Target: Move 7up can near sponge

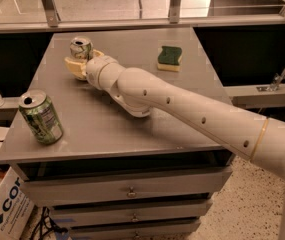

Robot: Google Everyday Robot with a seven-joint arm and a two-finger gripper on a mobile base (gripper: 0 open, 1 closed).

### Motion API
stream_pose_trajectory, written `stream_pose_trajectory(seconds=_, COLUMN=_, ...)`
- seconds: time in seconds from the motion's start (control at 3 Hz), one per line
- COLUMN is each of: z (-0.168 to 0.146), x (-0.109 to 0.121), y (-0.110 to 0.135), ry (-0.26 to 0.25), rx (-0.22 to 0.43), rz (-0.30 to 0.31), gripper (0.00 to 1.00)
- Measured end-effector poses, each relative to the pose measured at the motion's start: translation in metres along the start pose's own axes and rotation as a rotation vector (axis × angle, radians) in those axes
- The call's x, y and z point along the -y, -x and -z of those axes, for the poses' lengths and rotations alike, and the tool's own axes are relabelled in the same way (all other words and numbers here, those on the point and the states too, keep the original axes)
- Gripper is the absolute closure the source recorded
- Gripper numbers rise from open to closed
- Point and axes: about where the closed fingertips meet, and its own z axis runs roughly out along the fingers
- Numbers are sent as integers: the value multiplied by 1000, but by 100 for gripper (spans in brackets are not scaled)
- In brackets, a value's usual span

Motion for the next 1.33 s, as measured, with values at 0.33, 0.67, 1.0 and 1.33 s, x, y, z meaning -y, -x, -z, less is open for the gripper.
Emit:
stream_pose_trajectory(seconds=0.33, z=64, x=-15, y=-2, ry=-10, rx=-1, rz=-34, gripper=100)
stream_pose_trajectory(seconds=0.67, z=127, x=19, y=7, ry=-100, rx=11, rz=-12, gripper=100)
stream_pose_trajectory(seconds=1.0, z=196, x=94, y=15, ry=-254, rx=6, rz=20, gripper=100)
stream_pose_trajectory(seconds=1.33, z=214, x=113, y=15, ry=-293, rx=2, rz=25, gripper=100)
